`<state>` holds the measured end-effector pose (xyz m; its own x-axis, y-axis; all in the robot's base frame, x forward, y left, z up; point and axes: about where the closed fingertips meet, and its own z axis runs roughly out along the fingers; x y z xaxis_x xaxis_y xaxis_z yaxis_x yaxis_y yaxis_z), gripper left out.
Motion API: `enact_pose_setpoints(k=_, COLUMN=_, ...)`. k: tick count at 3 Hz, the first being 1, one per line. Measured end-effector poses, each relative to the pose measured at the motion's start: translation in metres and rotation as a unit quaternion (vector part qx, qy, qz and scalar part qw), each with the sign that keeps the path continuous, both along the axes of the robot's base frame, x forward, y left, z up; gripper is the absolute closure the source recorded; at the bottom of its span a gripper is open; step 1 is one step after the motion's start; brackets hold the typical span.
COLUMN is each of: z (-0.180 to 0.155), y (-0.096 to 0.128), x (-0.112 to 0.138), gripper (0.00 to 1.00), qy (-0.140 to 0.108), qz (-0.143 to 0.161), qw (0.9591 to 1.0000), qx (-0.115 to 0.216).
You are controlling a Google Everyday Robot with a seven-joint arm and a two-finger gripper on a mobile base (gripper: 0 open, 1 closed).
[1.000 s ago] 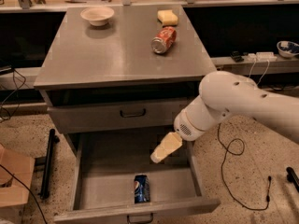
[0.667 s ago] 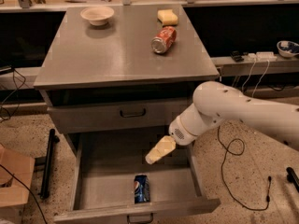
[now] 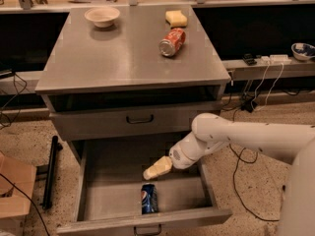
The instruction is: Pick pepsi can from middle drawer and place on counter
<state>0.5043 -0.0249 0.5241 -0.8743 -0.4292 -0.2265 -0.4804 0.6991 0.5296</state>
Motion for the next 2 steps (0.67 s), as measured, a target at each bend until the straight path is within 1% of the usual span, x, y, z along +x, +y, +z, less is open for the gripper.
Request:
enact_pose_setpoints(k=1, z=-0.042, y=0.009, x=-0.005, gripper=0.00, qy=0.053, qz=-0.030, qw=0.9981, qx=0.003)
enact_pose_setpoints(k=2, z=-0.081, y=0.015, x=-0.015, gripper=0.00, qy=0.103, qz=-0.044, qw=0.9937, qx=-0.007)
